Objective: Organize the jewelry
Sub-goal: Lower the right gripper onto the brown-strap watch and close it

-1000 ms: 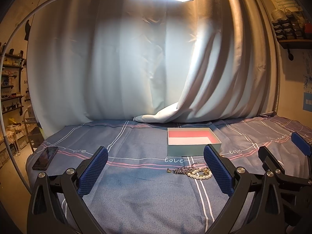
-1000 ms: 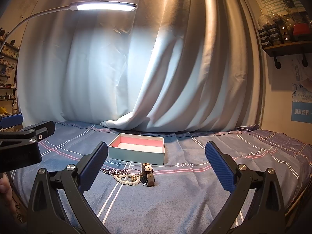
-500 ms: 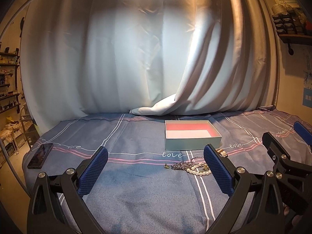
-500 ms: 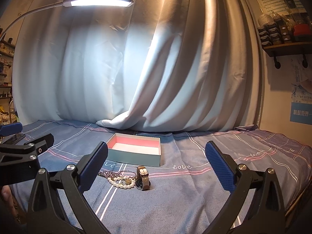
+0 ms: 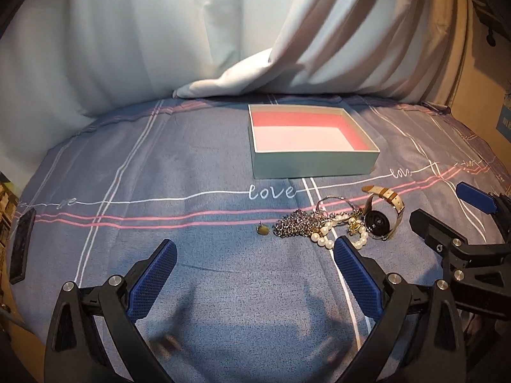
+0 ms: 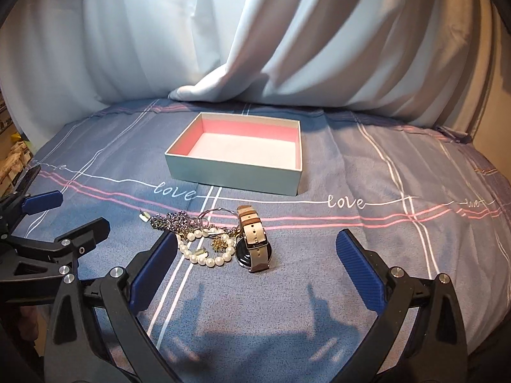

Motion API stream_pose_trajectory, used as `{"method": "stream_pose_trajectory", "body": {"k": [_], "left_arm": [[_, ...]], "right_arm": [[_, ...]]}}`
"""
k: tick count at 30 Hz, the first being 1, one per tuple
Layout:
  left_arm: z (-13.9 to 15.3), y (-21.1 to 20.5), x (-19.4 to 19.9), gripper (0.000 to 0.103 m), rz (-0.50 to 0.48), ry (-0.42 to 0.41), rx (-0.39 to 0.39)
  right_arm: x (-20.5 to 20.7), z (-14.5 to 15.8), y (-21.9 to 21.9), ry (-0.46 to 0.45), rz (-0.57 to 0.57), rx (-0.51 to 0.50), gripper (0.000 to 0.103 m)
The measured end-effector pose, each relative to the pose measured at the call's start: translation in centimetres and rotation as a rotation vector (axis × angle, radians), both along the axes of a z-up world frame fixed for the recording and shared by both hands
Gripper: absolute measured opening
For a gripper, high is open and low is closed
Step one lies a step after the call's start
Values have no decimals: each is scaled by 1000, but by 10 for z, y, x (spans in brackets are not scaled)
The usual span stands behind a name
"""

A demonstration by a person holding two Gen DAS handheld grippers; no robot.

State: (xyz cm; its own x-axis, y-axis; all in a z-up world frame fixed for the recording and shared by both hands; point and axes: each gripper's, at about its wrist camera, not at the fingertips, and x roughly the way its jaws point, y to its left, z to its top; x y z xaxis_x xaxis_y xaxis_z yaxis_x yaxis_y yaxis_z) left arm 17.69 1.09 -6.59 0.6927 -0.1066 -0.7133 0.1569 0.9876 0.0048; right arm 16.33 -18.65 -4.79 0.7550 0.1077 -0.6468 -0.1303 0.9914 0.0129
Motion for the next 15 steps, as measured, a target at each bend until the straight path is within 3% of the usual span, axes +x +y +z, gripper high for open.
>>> {"method": "stream_pose_trajectory", "body": {"k": [2,5,10,15], "left_arm": [[-16,5,23,97,-13,89,-40],[-34,8,51,91,-20,161,-61],[-48,2,74,59,-76,197,-34],[-51,-8,79,41,-130,183,-24]], "right_arm": [[18,-13,2,57,26,-11,96],[38,-30,3,132,63,-14,82],[53,-40,7,187,85,-3,81],[58,-43,8,202,93,-5,79]]}}
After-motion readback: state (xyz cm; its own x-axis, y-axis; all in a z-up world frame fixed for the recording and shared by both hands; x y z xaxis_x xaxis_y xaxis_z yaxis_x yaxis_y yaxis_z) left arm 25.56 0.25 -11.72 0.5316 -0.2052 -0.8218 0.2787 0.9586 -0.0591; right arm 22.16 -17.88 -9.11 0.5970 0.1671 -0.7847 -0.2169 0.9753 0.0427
